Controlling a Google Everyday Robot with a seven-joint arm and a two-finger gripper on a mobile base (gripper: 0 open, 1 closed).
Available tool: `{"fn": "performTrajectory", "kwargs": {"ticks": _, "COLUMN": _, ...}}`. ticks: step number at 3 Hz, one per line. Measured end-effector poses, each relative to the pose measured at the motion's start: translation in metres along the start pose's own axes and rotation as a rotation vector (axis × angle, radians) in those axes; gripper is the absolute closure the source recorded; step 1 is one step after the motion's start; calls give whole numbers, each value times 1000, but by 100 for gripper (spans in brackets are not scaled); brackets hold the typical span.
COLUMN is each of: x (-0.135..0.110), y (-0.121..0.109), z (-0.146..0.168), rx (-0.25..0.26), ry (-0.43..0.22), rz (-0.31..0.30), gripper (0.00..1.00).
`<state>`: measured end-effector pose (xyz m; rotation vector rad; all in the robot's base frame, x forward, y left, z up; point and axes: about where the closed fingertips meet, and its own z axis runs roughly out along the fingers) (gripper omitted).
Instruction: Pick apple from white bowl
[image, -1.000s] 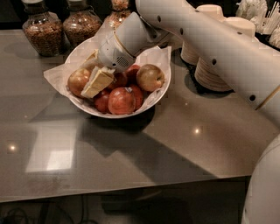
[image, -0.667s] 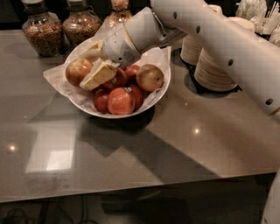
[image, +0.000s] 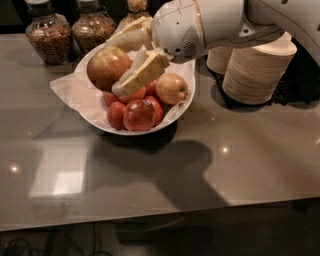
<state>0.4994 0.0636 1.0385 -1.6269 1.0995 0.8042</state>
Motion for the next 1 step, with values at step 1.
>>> {"fn": "performTrajectory", "kwargs": {"ticks": 1, "x": 0, "y": 0, "z": 0, "rx": 0, "ry": 0, "rz": 0, "gripper": 100}}
